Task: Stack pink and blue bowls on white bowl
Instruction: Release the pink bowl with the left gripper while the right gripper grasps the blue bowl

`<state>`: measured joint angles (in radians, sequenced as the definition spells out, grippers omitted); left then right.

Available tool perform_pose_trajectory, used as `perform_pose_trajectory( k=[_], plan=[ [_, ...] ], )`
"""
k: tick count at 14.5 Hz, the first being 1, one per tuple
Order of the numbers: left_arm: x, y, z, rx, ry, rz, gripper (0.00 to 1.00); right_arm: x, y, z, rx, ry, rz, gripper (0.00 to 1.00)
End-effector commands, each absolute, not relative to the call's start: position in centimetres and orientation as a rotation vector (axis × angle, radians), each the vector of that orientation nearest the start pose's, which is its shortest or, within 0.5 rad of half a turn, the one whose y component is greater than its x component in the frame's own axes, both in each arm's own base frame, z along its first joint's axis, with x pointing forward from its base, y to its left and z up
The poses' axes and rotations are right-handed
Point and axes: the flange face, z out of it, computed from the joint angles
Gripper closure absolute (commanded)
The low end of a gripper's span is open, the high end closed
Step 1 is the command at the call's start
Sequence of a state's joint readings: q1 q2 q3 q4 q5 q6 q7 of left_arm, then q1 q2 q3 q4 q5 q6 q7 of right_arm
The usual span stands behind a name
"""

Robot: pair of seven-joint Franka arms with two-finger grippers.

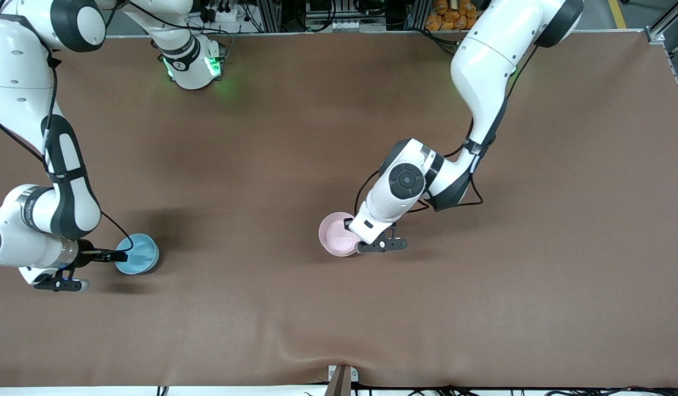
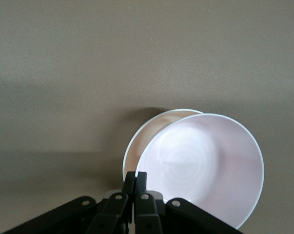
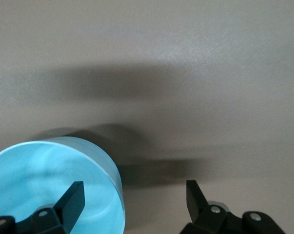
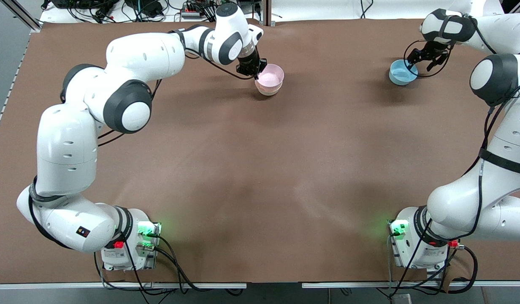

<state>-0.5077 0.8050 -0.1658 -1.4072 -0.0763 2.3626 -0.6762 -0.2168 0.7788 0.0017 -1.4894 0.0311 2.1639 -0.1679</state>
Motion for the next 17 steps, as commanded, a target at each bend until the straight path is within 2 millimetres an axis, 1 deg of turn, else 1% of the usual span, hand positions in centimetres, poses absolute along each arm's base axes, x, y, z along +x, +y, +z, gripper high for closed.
perform_pose_trajectory(
  k=[1,3,4,5,6,7,8,9,10,12,13,14,15,17],
  plan=[
    [60.2,-45.2,23.7,-3.381,-0.194,-0.063,1.0,68.2,-14.6,19.1,-3.079,0.083,0.178,1.0],
    [60.6,-44.6,23.9,-3.387,-0.234,-0.062,0.45,68.1,-14.3,19.2,-3.077,0.079,0.182,1.0],
    [60.6,-44.6,23.9,-3.388,-0.239,-0.06,0.13,68.2,-14.2,19.3,-3.078,0.077,0.18,1.0],
    [60.7,-44.6,24.3,-3.387,-0.235,-0.072,0.0,68.2,-14.0,19.5,-3.078,0.072,0.178,1.0],
    [60.8,-44.6,24.8,-3.391,-0.239,-0.082,0.0,68.3,-13.8,19.8,-3.078,0.067,0.176,1.0],
    [60.9,-44.7,25.7,-3.396,-0.231,-0.102,0.0,68.5,-13.7,20.6,-3.078,0.063,0.168,1.0],
    [61.2,-44.3,26.8,-3.394,-0.235,-0.117,0.0,68.7,-13.3,21.3,-3.08,0.054,0.154,1.0],
    [61.8,-43.4,28.2,-3.387,-0.246,-0.147,0.0,68.8,-13.2,22.2,-3.083,0.051,0.136,1.0],
    [62.7,-41.7,29.4,-3.36,-0.261,-0.15,0.0,69.0,-13.0,23.2,-3.084,0.045,0.114,1.0],
    [63.6,-39.6,32.6,-3.338,-0.285,-0.171,0.0,69.4,-11.6,26.0,-3.074,0.022,0.082,1.0],
    [64.3,-37.9,34.0,-3.319,-0.299,-0.17,0.0,69.4,-10.4,27.7,-3.062,0.006,0.086,1.0],
    [64.6,-36.9,35.4,-3.308,-0.276,-0.179,0.0,69.4,-9.0,29.5,-3.05,-0.013,0.081,1.0],
    [65.3,-35.0,36.5,-3.281,-0.25,-0.192,0.0,69.4,-7.4,30.6,-3.032,0.007,0.084,1.0],
    [66.3,-31.4,38.8,-3.236,-0.23,-0.197,0.0,69.2,-3.0,32.8,-2.991,0.126,0.123,1.0]
  ],
)
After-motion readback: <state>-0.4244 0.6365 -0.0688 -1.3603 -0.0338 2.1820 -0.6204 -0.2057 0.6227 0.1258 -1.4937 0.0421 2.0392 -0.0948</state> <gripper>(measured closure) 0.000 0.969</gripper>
